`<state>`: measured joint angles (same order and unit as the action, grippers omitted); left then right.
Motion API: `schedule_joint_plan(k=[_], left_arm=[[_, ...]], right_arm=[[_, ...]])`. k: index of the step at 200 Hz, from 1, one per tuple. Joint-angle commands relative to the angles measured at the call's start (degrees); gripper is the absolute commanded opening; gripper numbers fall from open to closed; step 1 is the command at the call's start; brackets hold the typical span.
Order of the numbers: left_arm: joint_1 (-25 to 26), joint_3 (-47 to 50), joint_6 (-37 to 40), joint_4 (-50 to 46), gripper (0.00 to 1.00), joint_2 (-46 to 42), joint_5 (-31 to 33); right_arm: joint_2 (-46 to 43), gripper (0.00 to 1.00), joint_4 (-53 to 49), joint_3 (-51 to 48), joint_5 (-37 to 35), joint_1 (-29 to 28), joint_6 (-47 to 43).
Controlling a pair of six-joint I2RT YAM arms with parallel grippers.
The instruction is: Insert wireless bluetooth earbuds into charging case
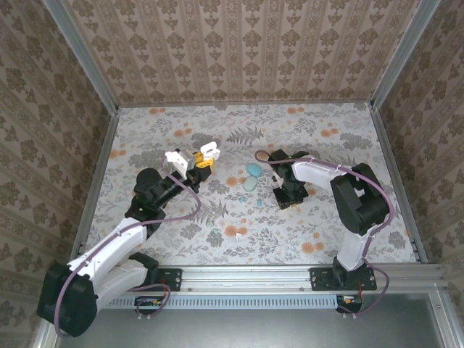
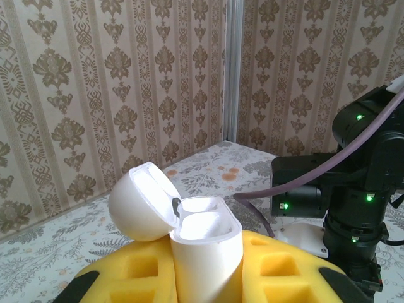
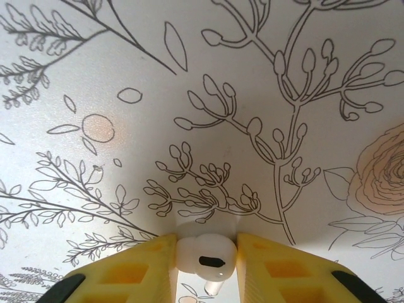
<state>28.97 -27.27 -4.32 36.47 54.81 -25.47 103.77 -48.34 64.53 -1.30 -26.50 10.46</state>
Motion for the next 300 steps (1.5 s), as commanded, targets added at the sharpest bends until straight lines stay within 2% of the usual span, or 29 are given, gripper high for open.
schedule_joint_plan(k=[1, 62, 114, 169, 300], left_arm=[[0.9, -2.3, -1.0, 3.1, 0.19, 1.6, -1.6], [4.2, -5.5, -1.9, 9.9, 0.18, 11.1, -2.4], [7.5, -10.0, -4.5, 18.2, 0.18, 20.8, -4.4], [10.2, -13.7, -6.5, 23.4, 0.18, 27.1, -5.2], [11.0, -15.7, -7.8, 24.9, 0.18, 28.9, -5.2]], right_arm=[[-5.8, 0.3, -0.9, 1.3, -0.1, 0.3, 0.7], [-20.5, 0.31, -0.6, 10.5, 2.2, 0.3, 2.0], [-31.1, 0.29, 14.5, 14.2, 3.6, -2.3, 3.6], [-30.3, 0.3, 24.2, 15.2, 4.8, -5.4, 3.4], [-25.8, 0.3, 27.0, 14.6, 7.4, -5.6, 3.7]])
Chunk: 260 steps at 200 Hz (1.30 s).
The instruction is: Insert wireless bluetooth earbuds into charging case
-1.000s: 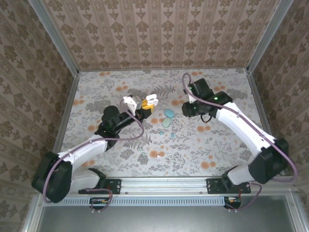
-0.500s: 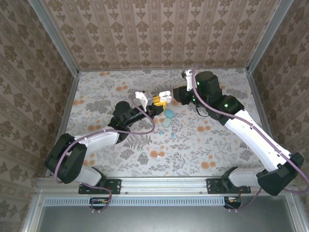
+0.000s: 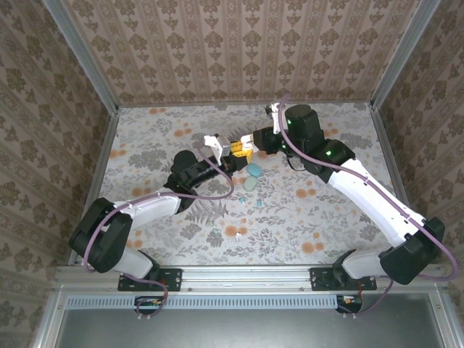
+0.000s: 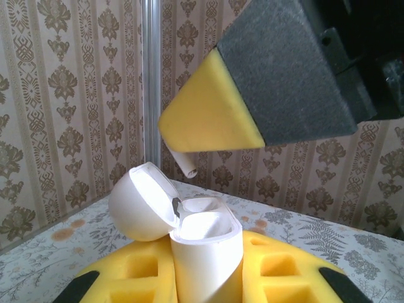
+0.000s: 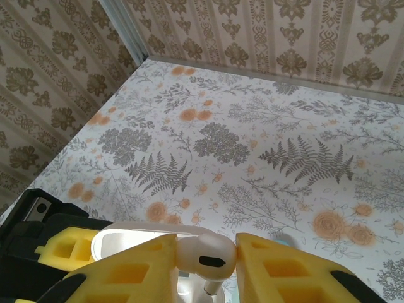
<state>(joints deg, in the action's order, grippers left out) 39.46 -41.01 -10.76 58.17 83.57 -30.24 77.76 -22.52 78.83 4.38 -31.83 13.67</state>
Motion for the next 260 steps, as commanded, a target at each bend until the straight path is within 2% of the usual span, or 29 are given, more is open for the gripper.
schedule_joint_plan(k=[1, 117, 260], left_arm=[[0.5, -2.0, -1.4, 3.2, 0.18, 0.1, -0.4], [0.5, -1.9, -1.8, 3.5, 0.19, -0.2, 0.5], [0.5, -2.1, -1.5, 3.6, 0.19, -0.3, 2.6]], right_arm=[[0.2, 0.3, 1.2, 0.2, 1.7, -0.2, 0.5], [1.0, 0.29, 0.1, -1.2, 2.3, -0.2, -0.2], [0.8, 0.32, -2.0, -1.2, 7.9, -0.2, -1.6]])
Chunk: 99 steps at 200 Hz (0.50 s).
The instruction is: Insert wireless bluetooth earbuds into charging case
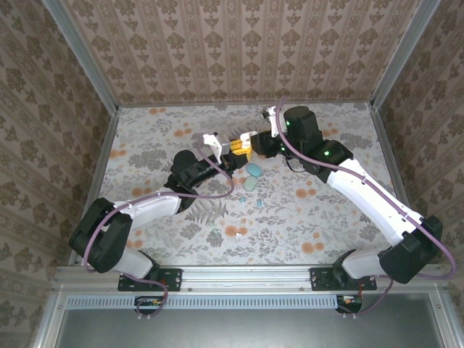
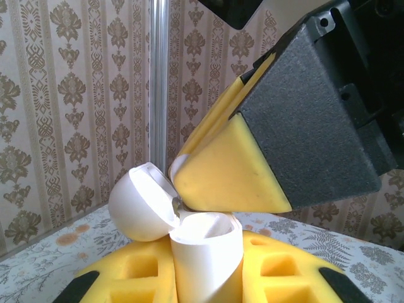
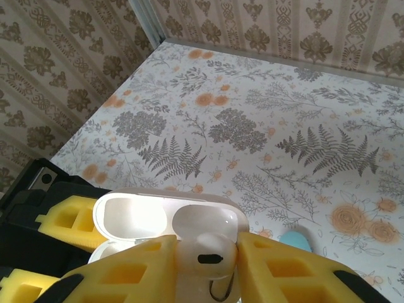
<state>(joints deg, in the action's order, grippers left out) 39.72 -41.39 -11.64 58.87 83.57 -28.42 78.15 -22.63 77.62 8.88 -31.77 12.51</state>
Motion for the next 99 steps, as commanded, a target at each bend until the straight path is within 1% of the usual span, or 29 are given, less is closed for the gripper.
schedule_joint_plan(k=[1, 33, 99], left_arm=[[0.3, -1.7, -0.6, 3.0, 0.19, -0.3, 0.7], [0.2, -1.7, -0.6, 3.0, 0.19, -0.5, 0.7], [0.2, -1.7, -0.6, 3.0, 0.19, -0.7, 0.6]], right_arm=[[0.4, 0.32, -1.9, 0.0, 3.4, -0.3, -0.5], [0.4, 0.33, -2.4, 0.1, 3.6, -0.3, -0.6], [0.7, 0.42, -3.3, 1.7, 5.0, -0.1, 1.4]])
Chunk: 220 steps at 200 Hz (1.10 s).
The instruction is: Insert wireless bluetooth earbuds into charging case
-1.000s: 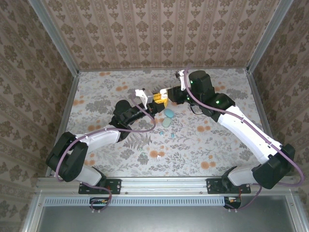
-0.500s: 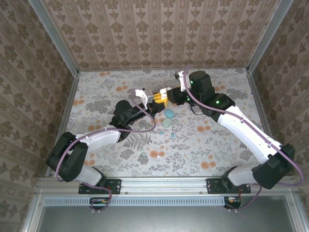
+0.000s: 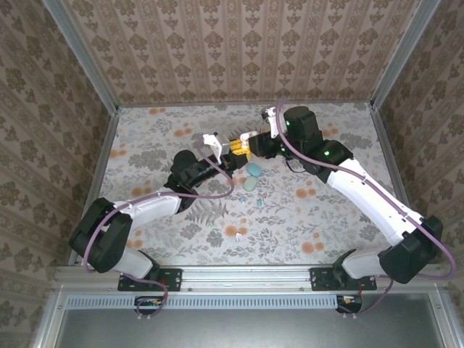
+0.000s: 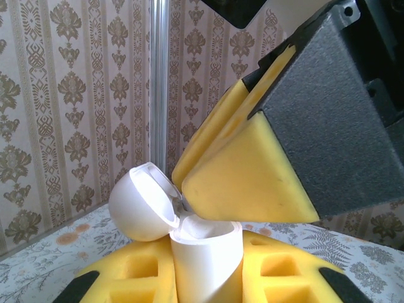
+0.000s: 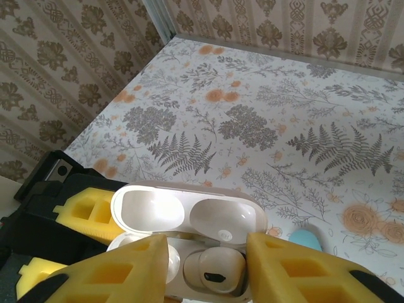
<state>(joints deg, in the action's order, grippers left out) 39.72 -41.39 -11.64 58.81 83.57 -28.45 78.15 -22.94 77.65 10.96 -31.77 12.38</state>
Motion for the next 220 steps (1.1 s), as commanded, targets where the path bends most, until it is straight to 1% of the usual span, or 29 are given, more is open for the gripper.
schedule_joint_plan(k=[1, 63, 111, 168, 205, 220], left_arm=[[0.2, -1.7, -0.6, 3.1, 0.19, -0.6, 0.6], [0.2, -1.5, -0.3, 2.8, 0.19, -1.0, 0.7], [0.3, -1.3, -0.2, 2.8, 0.19, -1.2, 0.6], [0.3, -1.0, 0.2, 2.5, 0.19, -1.7, 0.8], [0.3, -1.0, 0.2, 2.4, 0.19, -1.9, 0.8], [0.2, -1.0, 0.3, 2.3, 0.19, -2.0, 0.8]], right_arm=[[0.7, 0.42, -3.0, 1.7, 3.0, -0.1, 1.6], [0.3, 0.53, -3.1, 2.9, 5.4, 1.8, 6.3], [0.0, 0.53, -2.8, 3.3, 6.4, 2.8, 8.7], [-0.4, 0.47, -2.5, 3.5, 5.7, 3.7, 10.4], [0.0, 0.34, -3.3, 3.8, 5.6, 3.8, 10.3], [0.6, 0.3, -3.8, 4.1, 5.8, 3.8, 10.1]])
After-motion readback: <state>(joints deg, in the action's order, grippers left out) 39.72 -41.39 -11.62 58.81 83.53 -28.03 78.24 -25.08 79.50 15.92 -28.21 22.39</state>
